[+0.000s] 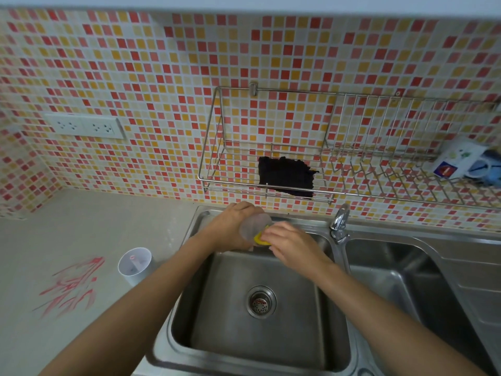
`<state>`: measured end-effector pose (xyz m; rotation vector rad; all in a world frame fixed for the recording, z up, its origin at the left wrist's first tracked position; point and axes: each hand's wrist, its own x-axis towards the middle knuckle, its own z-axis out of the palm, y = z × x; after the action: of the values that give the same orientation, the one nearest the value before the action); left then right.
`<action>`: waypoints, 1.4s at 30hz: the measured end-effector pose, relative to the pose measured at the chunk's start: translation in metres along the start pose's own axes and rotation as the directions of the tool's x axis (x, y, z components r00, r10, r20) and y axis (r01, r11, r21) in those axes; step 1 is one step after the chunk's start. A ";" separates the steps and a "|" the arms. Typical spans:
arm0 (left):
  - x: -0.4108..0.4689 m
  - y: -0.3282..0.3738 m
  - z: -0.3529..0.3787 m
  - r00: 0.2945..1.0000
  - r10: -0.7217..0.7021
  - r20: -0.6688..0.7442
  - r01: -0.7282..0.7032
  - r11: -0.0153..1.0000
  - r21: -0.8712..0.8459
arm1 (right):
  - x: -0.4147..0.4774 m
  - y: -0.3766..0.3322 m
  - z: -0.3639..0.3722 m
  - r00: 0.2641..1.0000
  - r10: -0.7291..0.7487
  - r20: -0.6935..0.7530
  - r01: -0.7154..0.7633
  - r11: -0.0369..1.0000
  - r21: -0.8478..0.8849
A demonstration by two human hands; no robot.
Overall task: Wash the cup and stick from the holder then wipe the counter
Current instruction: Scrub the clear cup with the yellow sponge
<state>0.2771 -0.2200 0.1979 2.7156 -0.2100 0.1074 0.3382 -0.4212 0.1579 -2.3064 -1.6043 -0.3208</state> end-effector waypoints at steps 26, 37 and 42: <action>0.001 -0.003 -0.004 0.998 0.053 -0.045 -0.047 0.992 0.118 | 0.018 -0.020 0.000 0.973 0.228 -0.048 -0.221 0.969 0.112; 0.001 -0.005 -0.003 0.998 0.046 0.040 -0.048 0.998 0.052 | 0.005 -0.010 -0.004 0.998 0.011 -0.068 -0.016 0.997 -0.077; -0.002 -0.006 -0.008 0.998 -0.011 0.068 0.014 0.999 -0.052 | -0.001 -0.010 -0.007 0.995 -0.011 -0.103 0.004 0.998 -0.069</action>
<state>0.2762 -0.2113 0.2030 2.6698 -0.2121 0.0067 0.3287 -0.4213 0.1652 -2.2943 -1.5751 -0.4958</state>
